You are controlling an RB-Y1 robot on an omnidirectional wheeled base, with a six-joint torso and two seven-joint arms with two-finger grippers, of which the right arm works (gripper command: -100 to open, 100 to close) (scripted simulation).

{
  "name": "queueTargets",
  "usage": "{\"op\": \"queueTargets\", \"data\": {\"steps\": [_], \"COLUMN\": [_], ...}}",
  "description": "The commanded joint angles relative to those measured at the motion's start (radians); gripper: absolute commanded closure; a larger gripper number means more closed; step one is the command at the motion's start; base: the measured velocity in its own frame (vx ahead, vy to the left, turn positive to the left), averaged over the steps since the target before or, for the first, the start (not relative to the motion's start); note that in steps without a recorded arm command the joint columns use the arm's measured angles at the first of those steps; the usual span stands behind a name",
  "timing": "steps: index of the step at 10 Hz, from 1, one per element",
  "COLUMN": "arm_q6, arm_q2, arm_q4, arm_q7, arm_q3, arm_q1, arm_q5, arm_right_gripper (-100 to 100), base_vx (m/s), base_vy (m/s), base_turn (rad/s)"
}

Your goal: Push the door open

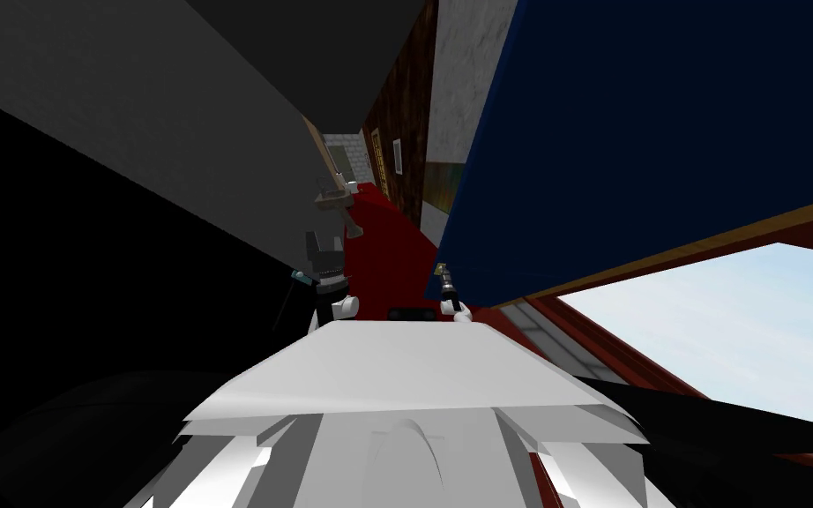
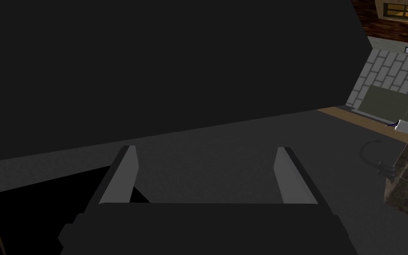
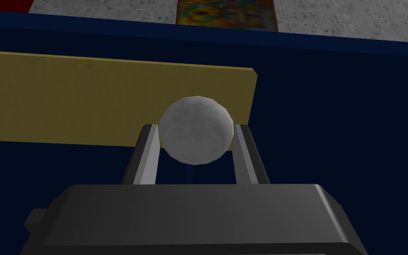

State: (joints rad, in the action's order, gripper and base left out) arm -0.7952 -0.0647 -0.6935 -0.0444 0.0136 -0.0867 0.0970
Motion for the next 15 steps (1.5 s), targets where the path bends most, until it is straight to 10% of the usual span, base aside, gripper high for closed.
{"op": "queueTargets", "data": {"steps": [1,3,4,11,15], "arm_q6": [0.010,0.010,0.003,0.021,0.009], "arm_q2": [-0.018,-0.022,-0.015,0.009,-0.001], "arm_q4": [-0.014,-0.013,0.011,-0.006,0.000], "arm_q7": [-0.008,-0.012,-0.007,-0.007,-0.010], "arm_q3": [-0.032,-0.049,-0.043,-0.051,-0.058], "arm_q1": [0.002,0.001,-0.010,-0.015,-0.013], "arm_q5": [0.015,0.024,0.024,0.037,0.041], "arm_right_gripper": [100,100,-100,-100,-100], "base_vx": [0.151,0.188,-0.046,-0.206,0.178], "base_vy": [0.044,0.040,0.098,0.099,-0.026], "base_turn": [-0.056,-0.108,-0.071,-0.051,0.028]}}
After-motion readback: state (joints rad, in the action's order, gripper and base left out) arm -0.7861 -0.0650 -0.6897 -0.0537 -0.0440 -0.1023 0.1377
